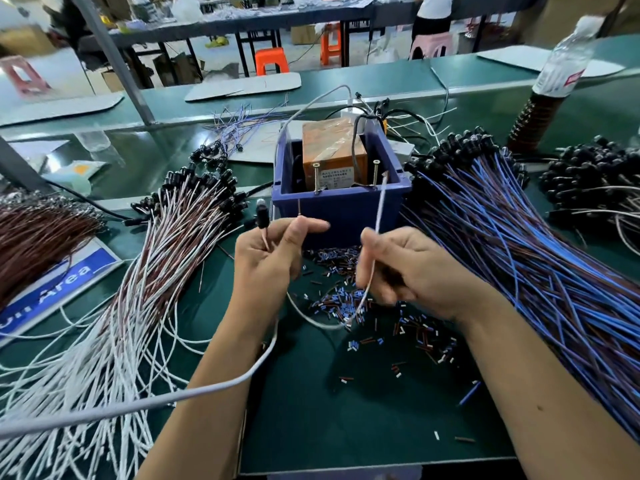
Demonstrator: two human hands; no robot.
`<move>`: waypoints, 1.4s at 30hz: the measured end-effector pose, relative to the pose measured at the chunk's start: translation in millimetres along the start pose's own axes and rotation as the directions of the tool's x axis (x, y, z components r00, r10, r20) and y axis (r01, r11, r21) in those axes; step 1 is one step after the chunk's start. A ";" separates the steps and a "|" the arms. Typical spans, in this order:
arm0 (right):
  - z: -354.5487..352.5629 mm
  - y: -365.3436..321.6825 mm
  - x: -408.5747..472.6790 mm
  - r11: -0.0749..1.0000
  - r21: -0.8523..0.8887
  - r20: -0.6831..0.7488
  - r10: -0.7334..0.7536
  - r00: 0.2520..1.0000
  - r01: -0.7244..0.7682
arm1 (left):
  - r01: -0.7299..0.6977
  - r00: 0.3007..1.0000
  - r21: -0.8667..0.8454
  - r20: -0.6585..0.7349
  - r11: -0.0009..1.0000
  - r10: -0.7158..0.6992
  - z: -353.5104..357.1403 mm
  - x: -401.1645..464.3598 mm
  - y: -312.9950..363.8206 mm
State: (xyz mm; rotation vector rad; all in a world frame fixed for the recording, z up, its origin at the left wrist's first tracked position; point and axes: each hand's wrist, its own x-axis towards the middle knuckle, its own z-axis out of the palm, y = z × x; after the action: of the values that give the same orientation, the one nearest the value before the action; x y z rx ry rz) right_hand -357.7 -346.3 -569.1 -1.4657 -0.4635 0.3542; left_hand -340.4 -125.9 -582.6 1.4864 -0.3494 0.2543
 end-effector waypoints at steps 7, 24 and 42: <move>25.7 4.4 6.2 0.991 -0.087 0.090 0.110 0.990 -0.102 | 0.252 0.935 -0.153 0.293 0.956 -0.199 16.2 -7.3 6.6; 21.9 6.0 9.7 0.984 0.170 -0.284 -0.005 0.959 0.056 | 0.390 0.894 -0.328 0.360 0.861 -0.268 13.2 -2.0 7.2; 14.4 2.2 14.2 0.926 -0.233 -0.677 -0.375 0.633 0.298 | 0.059 0.996 -0.155 -0.063 0.986 -0.070 30.1 -4.6 16.4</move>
State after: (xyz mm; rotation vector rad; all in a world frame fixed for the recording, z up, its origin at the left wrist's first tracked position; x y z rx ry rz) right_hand -352.6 -326.6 -569.4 -1.4458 -0.1046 -0.5588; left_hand -353.0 -154.4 -567.7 1.3317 -0.2597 0.2208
